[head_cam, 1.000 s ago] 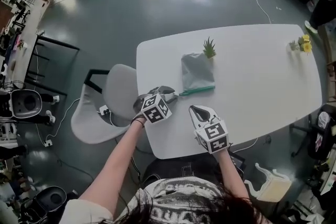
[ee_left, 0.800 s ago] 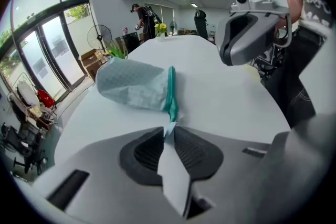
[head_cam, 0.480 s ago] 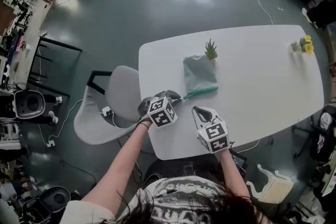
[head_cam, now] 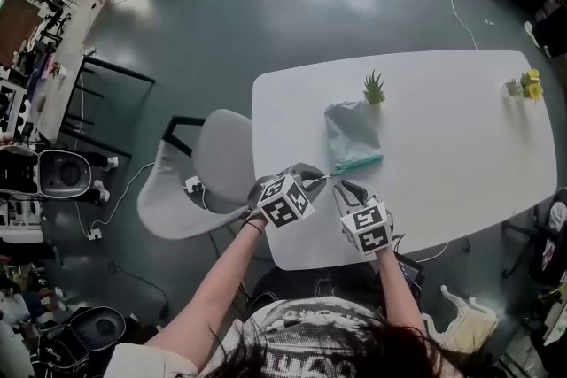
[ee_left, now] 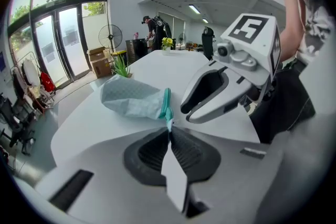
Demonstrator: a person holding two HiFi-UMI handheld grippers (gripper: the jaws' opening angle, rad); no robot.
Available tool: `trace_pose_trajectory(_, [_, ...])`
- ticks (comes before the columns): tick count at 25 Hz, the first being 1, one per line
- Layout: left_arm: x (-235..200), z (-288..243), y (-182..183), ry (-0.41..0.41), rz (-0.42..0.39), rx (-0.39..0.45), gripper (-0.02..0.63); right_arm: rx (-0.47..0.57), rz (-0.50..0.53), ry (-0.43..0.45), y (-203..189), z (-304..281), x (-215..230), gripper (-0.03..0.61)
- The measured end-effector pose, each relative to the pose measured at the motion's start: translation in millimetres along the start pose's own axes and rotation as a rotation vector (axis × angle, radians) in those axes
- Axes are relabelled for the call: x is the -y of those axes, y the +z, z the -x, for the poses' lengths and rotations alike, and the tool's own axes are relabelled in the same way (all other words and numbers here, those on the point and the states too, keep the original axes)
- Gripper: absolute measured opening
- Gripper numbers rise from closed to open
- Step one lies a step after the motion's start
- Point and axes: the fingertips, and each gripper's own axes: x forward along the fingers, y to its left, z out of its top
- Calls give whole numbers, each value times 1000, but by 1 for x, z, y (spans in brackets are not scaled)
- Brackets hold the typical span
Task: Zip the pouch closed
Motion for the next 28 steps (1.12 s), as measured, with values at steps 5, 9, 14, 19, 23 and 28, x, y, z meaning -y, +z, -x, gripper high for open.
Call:
trace_pose_trajectory(5, [5,4,4,0,12,8,25,-49,15,28,-7,-11,-6,114])
trace_pose_trajectory(9, [9,5,6,-1,28,19,25,-51,13,41,-5,-14,-9,114])
trace_pose_trajectory(14, [9,3,5,2,45,20,25,-30,-11,42,-1,-13,-8,50])
trace_pose_trajectory(19, [9,2,5,0,62,30,25,-26,-40,33,-2,-13,-3,14])
trace_pose_trajectory(23, [9,2,6,-3,71,35,25,-32,-99,34,-2,-15,0,9])
trace_pose_trajectory(28, [11,3,5,-14,80,40,21,-46,-115,37,-3,-16,2,11])
